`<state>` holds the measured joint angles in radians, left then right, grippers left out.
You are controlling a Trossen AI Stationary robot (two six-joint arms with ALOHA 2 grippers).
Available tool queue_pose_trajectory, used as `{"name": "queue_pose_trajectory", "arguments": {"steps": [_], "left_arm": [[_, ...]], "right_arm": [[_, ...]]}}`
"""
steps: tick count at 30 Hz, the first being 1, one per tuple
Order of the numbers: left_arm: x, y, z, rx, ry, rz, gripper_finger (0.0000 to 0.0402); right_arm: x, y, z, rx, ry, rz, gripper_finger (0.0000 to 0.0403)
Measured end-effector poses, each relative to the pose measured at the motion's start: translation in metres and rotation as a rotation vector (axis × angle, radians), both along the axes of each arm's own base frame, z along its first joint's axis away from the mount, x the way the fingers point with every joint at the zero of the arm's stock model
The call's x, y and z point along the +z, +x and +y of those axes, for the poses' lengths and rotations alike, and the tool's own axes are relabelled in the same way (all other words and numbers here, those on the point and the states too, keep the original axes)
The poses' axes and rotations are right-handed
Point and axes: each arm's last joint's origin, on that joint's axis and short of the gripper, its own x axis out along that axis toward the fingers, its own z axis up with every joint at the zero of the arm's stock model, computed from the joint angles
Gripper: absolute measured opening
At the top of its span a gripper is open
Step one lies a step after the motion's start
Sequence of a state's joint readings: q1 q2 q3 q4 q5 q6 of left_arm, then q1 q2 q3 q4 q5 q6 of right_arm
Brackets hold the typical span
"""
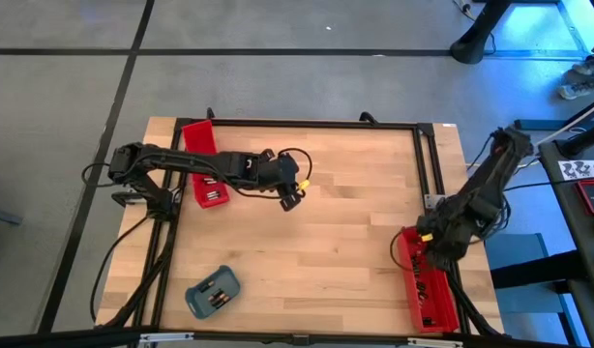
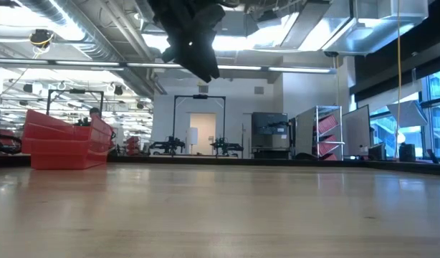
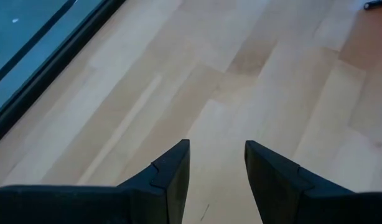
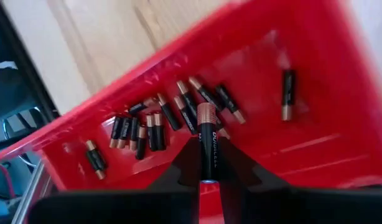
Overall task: Sort batteries
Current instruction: Put the small black battery into the bottom red bin
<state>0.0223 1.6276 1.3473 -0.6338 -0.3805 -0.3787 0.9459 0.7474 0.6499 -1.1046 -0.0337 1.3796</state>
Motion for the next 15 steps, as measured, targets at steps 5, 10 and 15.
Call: {"name": "queue_pose_trajectory", "arguments": {"steps": [5, 10, 15], "left_arm": [[0.0, 0.0, 0.0, -0.001, 0.001, 0.001, 0.0143], [0.0, 0.0, -0.001, -0.002, 0.0, 0.001, 0.0143], [0.0, 0.0, -0.003, -0.005, -0.005, -0.001, 0.0143]], "right_arm": [[-0.019, 0.003, 0.014, -0.007, 0.024, -0.031, 0.0026], [-0.034, 0.008, 0.023, -0.008, 0.005, -0.017, 0.0026], [-0.042, 0.012, 0.028, -0.007, -0.032, 0.01, 0.0038]]}}
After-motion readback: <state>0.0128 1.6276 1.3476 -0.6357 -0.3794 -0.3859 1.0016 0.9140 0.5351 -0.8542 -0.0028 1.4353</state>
